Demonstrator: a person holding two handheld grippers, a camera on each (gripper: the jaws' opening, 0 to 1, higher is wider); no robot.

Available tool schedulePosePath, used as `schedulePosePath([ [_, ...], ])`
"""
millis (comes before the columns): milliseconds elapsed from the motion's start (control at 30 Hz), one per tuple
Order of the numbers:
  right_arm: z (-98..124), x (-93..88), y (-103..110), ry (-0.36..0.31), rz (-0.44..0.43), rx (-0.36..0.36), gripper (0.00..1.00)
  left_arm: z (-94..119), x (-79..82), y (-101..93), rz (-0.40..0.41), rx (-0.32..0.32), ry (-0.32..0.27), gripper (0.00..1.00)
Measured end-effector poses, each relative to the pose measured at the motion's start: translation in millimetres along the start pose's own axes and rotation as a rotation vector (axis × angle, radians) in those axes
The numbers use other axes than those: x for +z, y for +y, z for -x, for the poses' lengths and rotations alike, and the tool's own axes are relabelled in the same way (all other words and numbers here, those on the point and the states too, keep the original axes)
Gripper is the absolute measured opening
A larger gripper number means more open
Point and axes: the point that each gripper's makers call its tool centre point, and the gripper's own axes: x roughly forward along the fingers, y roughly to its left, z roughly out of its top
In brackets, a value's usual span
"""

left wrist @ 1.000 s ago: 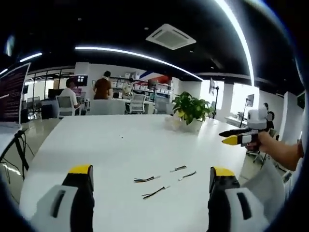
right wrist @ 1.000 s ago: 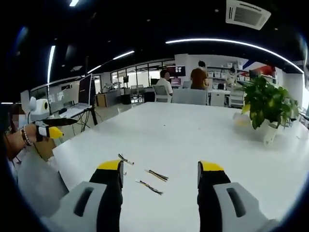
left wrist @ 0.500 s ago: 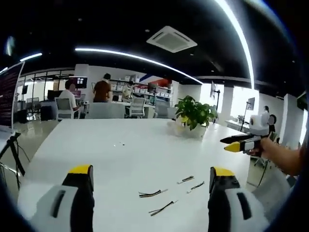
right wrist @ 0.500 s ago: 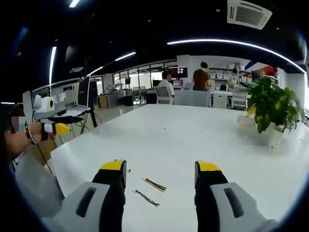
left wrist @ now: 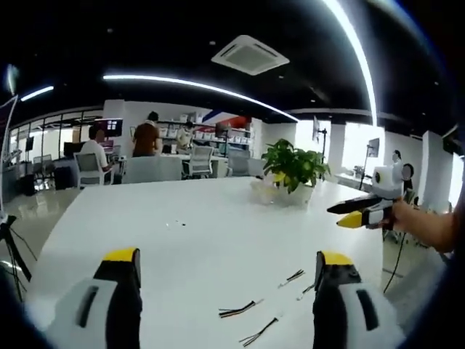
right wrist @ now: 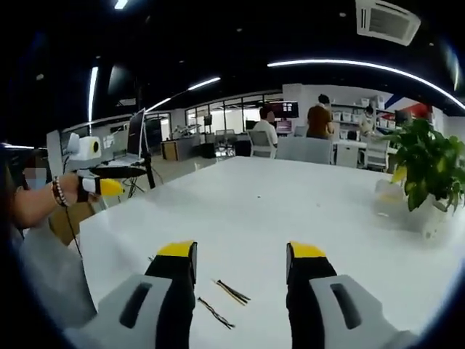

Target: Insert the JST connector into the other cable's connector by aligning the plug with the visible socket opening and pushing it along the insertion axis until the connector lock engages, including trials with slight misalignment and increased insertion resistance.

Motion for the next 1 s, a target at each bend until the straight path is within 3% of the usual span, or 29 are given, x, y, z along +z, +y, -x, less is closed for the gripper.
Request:
schedulePosePath([
  [167, -6.2, 1.2, -7.5, -0.037, -0.018, 0.012, 0.50, -15.1, -4.1, 2.1, 0.018, -0.040, 0.013, 0.99],
  [300, -12.3, 1.2, -7.0, -0.057, -0.006, 0.040, 0.45, -26.3, -11.5, 5.5, -0.006, -0.058, 0.032, 0.99],
  [400, -17.4, -6.0, -11.9, -0.018, 0.011, 0.028, 0.45, -34.7, -13.7, -0.3, -0.033, -0.106, 0.030, 0.99],
  [600, -29.1, -10.2, -14.2, -0.015, 0.013, 0.057, 0.42, -48.6, -20.0, -4.2, -0.029, -0.148, 0.038, 0.99],
  [1000, -51.1, -32.4, -13.6, 0.036, 0.019, 0.131, 0.41, -72.7, -52.8, 2.1, -0.045, -0.195, 0.100, 0.98],
])
